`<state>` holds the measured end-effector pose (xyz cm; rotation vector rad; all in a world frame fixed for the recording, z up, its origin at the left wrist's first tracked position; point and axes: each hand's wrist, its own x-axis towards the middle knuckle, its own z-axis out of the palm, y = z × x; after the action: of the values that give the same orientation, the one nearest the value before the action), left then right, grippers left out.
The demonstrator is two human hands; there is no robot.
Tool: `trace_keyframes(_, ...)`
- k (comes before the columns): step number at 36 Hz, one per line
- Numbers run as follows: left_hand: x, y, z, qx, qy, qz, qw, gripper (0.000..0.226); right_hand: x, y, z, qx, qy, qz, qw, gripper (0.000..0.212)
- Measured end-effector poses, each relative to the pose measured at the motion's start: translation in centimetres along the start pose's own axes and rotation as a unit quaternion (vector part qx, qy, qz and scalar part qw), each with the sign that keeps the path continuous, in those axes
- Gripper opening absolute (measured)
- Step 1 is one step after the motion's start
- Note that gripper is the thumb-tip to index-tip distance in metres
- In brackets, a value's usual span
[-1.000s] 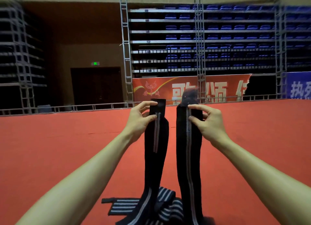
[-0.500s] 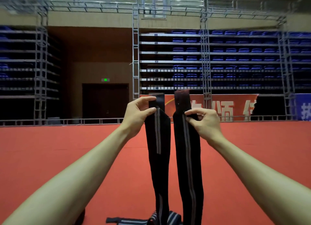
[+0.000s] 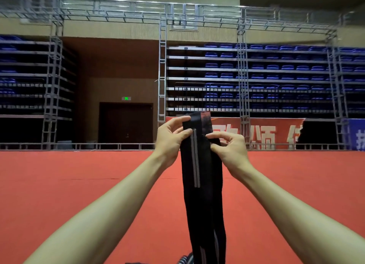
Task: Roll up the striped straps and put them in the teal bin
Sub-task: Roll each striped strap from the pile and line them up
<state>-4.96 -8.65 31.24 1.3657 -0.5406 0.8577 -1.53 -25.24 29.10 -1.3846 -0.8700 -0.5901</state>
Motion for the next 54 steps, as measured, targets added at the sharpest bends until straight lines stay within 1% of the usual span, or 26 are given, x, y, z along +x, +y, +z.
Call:
trace_keyframes(4, -0.4, -0.6, 0.1, -0.009, 0.008, -0.007, 1.000, 0.034, -0.4, 0.3, 0.0, 0.003, -0.013, -0.001, 1.000, 0.028)
trace_keyframes(8, -0.4, -1.2, 0.1, -0.007, 0.015, -0.012, 1.000, 0.034, -0.5, 1.0, -0.3, -0.013, -0.018, 0.002, 1.000, 0.033)
trace_keyframes(14, -0.5, -1.4, 0.5, -0.031, 0.010, -0.029, 0.999, 0.033, -0.9, 1.0, -0.7, -0.023, -0.031, -0.005, 0.999, 0.037)
trace_keyframes(19, -0.8, -1.1, 0.8, -0.039, 0.002, -0.044, 0.998, 0.030, -1.1, 1.0, -1.0, -0.028, -0.040, -0.001, 0.999, 0.035)
trace_keyframes(21, -0.9, -1.2, 0.9, -0.037, 0.001, -0.042, 0.998, 0.031, -1.3, 0.9, -1.0, -0.025, -0.049, 0.004, 0.998, 0.038)
trace_keyframes(24, -1.0, -1.5, 1.1, -0.024, 0.007, -0.037, 0.999, 0.030, -1.7, 0.6, -0.8, -0.005, -0.057, 0.005, 0.998, 0.048)
trace_keyframes(26, -1.0, -1.6, 1.2, -0.017, 0.019, -0.034, 0.999, 0.029, -1.8, 0.5, -0.8, 0.015, -0.061, 0.014, 0.998, 0.049)
trace_keyframes(31, -1.4, -1.7, 1.3, 0.003, 0.019, -0.024, 1.000, 0.029, -1.5, 0.4, -1.2, 0.023, -0.062, 0.013, 0.998, 0.030)
trace_keyframes(34, -1.8, -1.7, 1.4, 0.010, 0.006, -0.016, 1.000, 0.031, -0.8, 0.0, -1.2, 0.014, -0.021, -0.008, 1.000, 0.019)
trace_keyframes(36, -2.1, -1.6, 1.6, 0.019, -0.003, -0.008, 1.000, 0.032, -0.2, -0.2, -1.3, -0.008, 0.002, -0.020, 1.000, 0.015)
trace_keyframes(39, -2.6, -1.6, 2.1, 0.030, -0.011, -0.001, 1.000, 0.032, 0.5, -0.6, -1.4, -0.063, 0.009, -0.020, 0.998, 0.004)
trace_keyframes(41, -2.7, -1.7, 2.3, 0.032, -0.015, 0.003, 0.999, 0.033, 0.7, -0.7, -1.5, -0.086, 0.017, -0.025, 0.996, 0.005)
trace_keyframes(44, -2.8, -1.6, 2.5, 0.037, -0.025, 0.011, 0.999, 0.034, 0.9, -0.8, -1.6, -0.106, 0.034, -0.027, 0.993, 0.012)
trace_keyframes(48, -3.0, -1.4, 2.8, 0.036, -0.036, 0.012, 0.999, 0.030, 0.8, -0.8, -1.7, -0.120, 0.052, -0.032, 0.991, 0.006)
trace_keyframes(54, -3.0, -1.6, 2.8, 0.039, -0.011, 0.022, 0.999, 0.029, 0.9, -0.7, -1.6, -0.121, 0.044, -0.017, 0.992, 0.004)
